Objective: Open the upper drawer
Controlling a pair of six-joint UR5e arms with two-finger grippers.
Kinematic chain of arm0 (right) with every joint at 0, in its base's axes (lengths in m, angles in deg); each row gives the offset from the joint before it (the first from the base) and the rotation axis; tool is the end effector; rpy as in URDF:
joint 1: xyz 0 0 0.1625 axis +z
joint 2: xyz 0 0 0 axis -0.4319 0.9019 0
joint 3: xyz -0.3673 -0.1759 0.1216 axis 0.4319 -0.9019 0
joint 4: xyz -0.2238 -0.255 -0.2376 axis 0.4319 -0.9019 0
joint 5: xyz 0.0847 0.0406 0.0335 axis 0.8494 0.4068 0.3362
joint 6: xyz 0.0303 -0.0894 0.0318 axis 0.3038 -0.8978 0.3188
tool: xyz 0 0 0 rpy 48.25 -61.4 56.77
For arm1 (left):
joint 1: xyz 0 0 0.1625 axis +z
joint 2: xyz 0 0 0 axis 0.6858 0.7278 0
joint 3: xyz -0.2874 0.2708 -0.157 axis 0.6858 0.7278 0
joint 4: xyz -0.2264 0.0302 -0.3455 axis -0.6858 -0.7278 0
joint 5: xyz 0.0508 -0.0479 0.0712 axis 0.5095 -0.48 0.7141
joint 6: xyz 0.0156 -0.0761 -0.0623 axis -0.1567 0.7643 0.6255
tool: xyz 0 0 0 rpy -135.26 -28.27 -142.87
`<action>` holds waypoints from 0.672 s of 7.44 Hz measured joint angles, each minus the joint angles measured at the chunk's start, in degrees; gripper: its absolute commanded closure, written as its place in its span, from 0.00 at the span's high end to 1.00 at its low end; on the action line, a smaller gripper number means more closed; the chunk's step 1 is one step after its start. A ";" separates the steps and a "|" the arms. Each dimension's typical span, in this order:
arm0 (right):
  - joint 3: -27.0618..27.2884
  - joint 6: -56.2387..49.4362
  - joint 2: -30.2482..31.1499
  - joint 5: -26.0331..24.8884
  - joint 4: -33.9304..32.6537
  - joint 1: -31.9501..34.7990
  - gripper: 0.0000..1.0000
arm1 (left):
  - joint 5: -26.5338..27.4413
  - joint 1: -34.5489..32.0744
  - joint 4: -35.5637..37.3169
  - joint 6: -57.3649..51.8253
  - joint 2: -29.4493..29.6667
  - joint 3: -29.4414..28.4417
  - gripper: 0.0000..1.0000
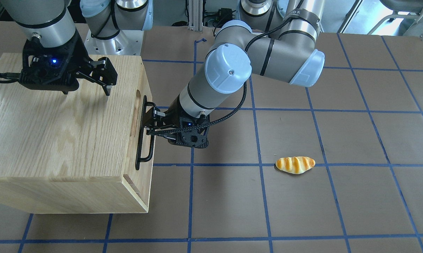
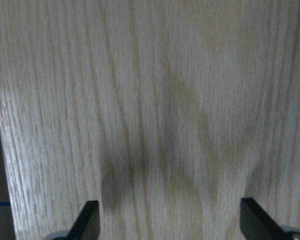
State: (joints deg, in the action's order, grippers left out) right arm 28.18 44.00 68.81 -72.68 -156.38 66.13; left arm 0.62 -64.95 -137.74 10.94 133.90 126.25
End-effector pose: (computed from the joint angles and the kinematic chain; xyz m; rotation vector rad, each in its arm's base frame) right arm 0.1445 -0.5163 0.5050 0.0185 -3.0967 -0.0697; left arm -0.3697 -0.5558 0.3569 0.1059 -2.6682 -0.0586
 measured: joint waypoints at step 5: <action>0.01 0.06 0.00 0.00 0.00 0.02 1.00 | 2.10 1.53 -0.16 -2.62 -0.82 0.01 1.00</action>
State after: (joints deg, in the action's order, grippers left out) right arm 28.19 44.05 68.81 -72.68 -156.38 66.15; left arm 2.72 -63.42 -137.89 8.32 133.08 126.26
